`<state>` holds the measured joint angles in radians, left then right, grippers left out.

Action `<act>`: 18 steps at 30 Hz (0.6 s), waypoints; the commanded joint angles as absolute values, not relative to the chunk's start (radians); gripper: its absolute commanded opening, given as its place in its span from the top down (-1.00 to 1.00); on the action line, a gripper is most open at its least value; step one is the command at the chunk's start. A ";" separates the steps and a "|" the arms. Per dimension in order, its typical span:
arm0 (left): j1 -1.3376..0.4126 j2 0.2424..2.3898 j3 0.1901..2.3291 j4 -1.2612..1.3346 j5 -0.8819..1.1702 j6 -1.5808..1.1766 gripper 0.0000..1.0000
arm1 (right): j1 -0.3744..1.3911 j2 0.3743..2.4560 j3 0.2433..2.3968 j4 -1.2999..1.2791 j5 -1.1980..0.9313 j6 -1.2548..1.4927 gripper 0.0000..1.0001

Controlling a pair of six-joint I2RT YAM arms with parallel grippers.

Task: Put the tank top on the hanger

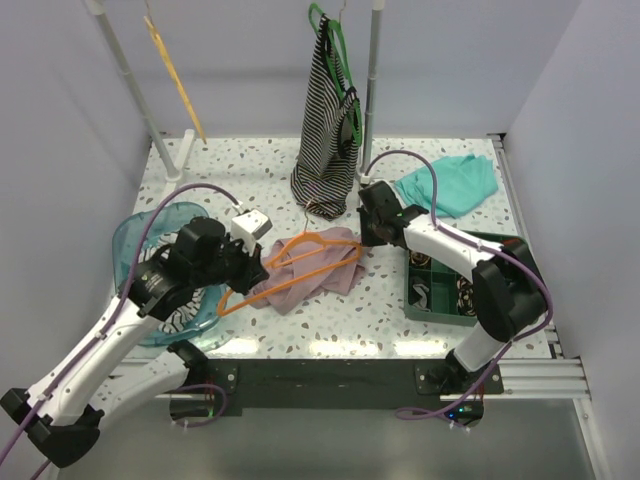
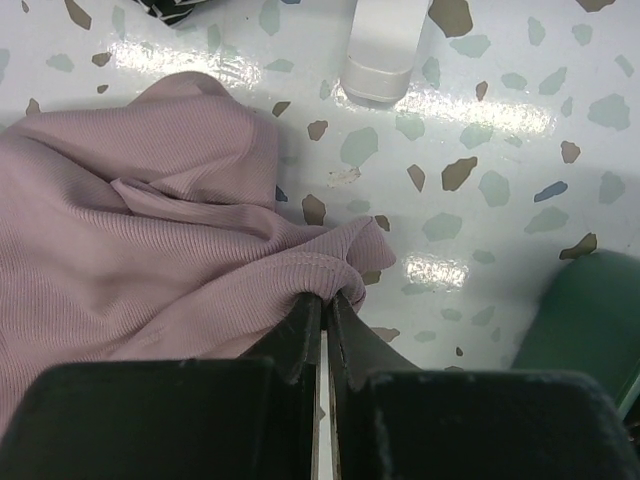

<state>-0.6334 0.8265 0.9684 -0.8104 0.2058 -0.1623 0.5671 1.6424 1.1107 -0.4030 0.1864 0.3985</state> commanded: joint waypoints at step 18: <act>-0.637 0.844 1.074 -0.792 0.115 -0.137 1.00 | 0.574 1.551 1.132 -0.497 0.256 0.324 1.00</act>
